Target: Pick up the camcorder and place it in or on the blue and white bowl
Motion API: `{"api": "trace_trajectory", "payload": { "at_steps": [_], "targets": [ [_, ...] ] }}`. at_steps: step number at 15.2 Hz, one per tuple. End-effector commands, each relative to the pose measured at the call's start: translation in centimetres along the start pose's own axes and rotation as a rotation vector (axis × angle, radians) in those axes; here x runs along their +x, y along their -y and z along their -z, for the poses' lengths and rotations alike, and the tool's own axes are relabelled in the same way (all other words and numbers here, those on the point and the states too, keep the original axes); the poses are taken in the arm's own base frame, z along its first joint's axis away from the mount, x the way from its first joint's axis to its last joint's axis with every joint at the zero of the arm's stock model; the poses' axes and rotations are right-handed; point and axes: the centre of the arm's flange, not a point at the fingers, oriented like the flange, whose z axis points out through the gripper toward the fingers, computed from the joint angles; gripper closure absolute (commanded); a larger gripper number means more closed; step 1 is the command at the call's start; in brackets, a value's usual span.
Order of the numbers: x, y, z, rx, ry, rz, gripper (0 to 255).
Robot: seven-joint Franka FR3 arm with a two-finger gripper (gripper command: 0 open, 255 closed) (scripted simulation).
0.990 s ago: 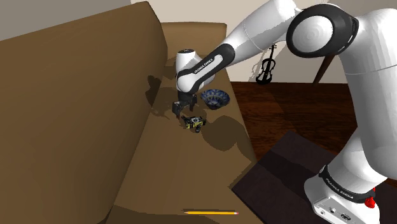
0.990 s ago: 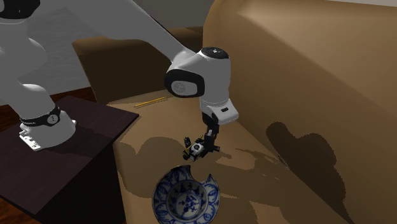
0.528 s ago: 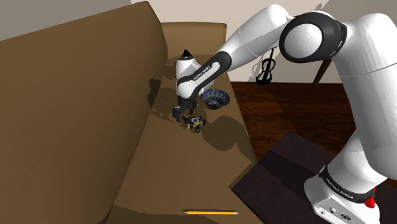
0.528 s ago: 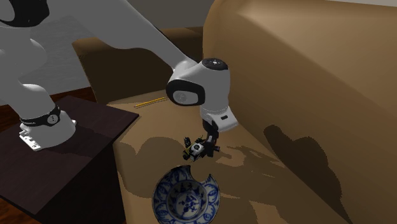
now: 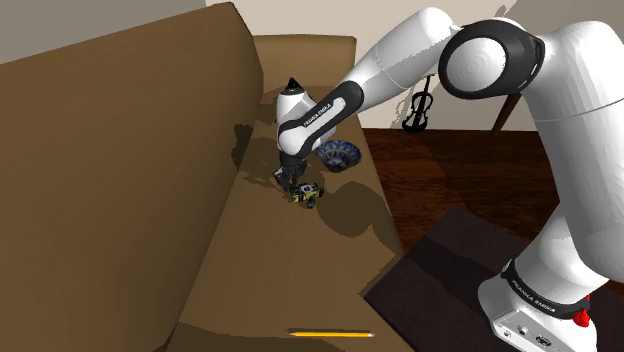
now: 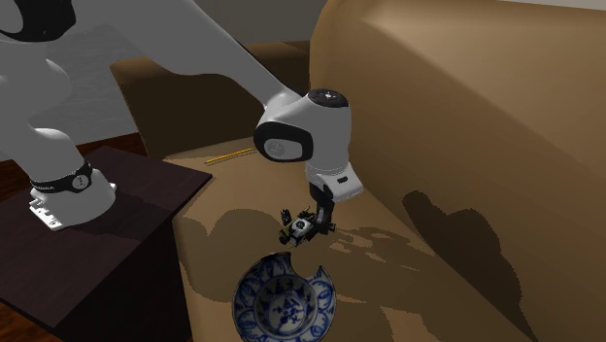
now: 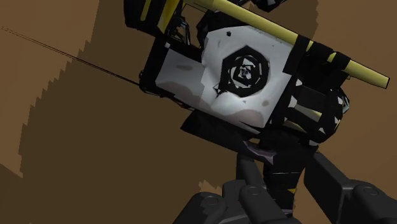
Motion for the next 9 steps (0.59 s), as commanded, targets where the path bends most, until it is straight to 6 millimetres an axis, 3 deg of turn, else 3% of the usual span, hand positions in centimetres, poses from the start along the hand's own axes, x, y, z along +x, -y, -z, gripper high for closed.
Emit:
{"api": "trace_trajectory", "payload": {
  "at_steps": [1,7,9],
  "targets": [
    [0.0,0.0,0.0,0.000,0.000,0.000,255],
    [0.0,0.0,0.0,0.000,0.000,0.000,255],
    [0.0,0.0,1.0,0.000,0.000,0.000,255]
  ]
}}
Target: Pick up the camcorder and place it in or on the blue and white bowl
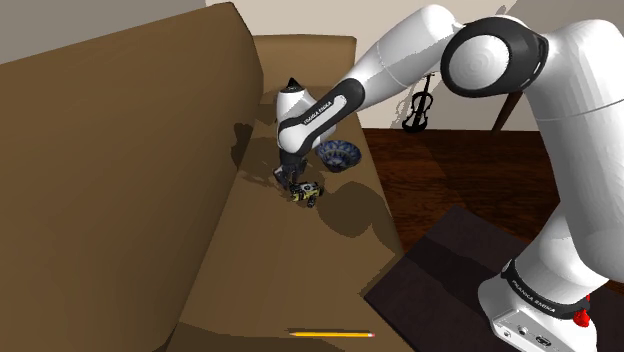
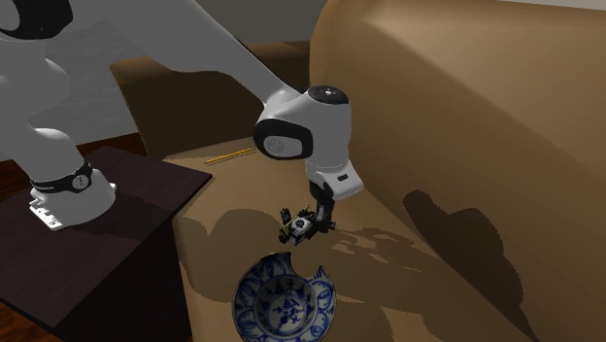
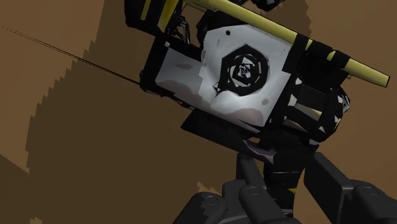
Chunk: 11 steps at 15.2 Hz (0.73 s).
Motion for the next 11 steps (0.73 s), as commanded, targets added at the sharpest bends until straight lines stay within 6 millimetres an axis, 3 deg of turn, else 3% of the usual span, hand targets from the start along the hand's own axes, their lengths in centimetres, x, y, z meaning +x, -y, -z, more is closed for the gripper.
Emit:
{"api": "trace_trajectory", "payload": {
  "at_steps": [1,11],
  "targets": [
    [0.0,0.1,1.0,0.000,0.000,0.000,255],
    [0.2,0.3,6.2,0.000,0.000,0.000,255]
  ]
}}
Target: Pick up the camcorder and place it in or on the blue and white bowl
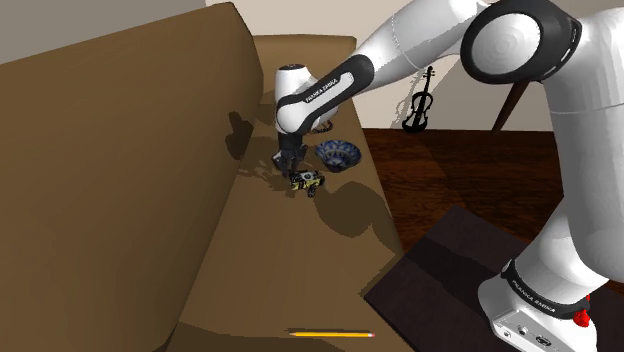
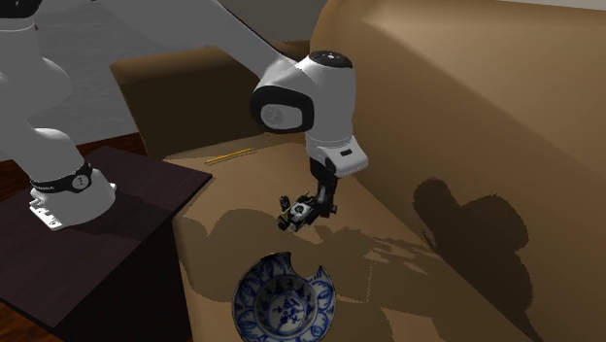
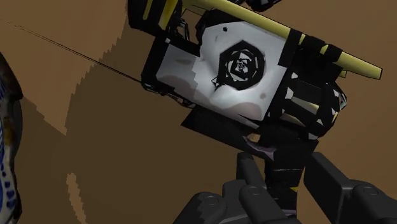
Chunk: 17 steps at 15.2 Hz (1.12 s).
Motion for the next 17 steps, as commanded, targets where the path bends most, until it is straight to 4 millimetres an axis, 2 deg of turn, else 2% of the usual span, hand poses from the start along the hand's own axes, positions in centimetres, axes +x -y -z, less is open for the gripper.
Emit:
{"api": "trace_trajectory", "payload": {
  "at_steps": [1,17],
  "targets": [
    [0.0,0.0,1.1,0.000,0.000,0.000,255],
    [0.3,0.3,9.5,0.000,0.000,0.000,255]
  ]
}}
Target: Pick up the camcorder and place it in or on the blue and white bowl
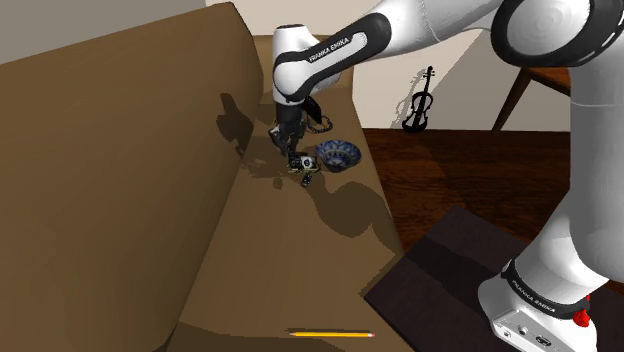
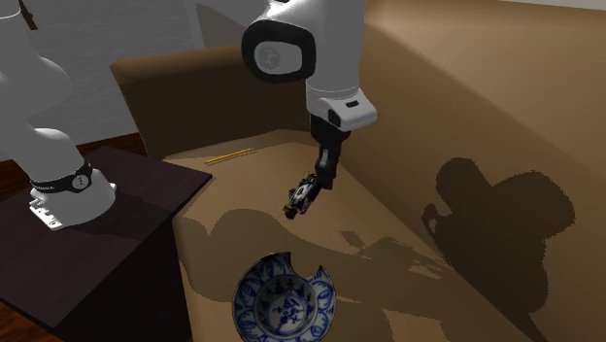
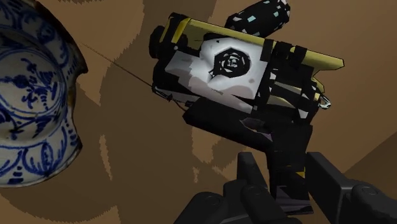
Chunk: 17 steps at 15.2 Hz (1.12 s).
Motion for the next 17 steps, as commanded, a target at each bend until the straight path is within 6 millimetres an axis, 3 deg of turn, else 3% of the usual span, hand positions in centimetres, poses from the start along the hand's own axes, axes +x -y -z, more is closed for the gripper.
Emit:
{"api": "trace_trajectory", "payload": {
  "at_steps": [1,5,17],
  "targets": [
    [0.1,-0.1,1.1,0.000,0.000,0.000,255],
    [0.1,0.0,2.9,0.000,0.000,0.000,255],
    [4.1,-15.3,4.1,0.000,0.000,0.000,255]
  ]
}}
